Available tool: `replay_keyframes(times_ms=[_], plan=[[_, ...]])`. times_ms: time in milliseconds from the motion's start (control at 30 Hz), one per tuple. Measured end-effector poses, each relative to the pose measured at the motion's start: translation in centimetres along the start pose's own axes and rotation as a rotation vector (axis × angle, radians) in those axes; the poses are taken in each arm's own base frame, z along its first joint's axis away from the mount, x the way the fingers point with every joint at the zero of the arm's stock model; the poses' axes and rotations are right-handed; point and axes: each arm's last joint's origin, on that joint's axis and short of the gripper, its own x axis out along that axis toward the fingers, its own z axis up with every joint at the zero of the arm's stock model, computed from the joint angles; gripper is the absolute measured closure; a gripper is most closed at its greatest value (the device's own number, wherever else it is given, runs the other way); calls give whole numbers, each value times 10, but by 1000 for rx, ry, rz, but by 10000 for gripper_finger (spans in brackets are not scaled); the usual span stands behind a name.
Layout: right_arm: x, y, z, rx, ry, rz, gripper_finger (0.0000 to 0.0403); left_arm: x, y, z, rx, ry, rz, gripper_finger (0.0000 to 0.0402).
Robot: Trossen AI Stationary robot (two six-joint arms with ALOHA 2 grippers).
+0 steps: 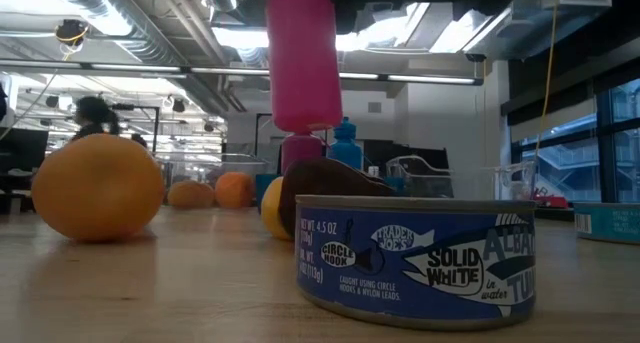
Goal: Pick & Place Food Item
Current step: Put the pink water bottle into the blue bin
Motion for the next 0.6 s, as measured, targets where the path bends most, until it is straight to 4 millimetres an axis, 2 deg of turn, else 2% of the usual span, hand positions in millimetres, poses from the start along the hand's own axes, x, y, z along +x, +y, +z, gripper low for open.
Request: replay_keyframes(times_ms=[133,300,600], plan=[[-3,-1,5,-11,-7,-3,194,-1,0,1,5,-4,0,230],[-8,-4,9,-53,39,-92,194,-10,0,5,11,-11,13,196],[-31,-13,26,-94,101,-199,194,-48,2,13,13,36,122,176]])
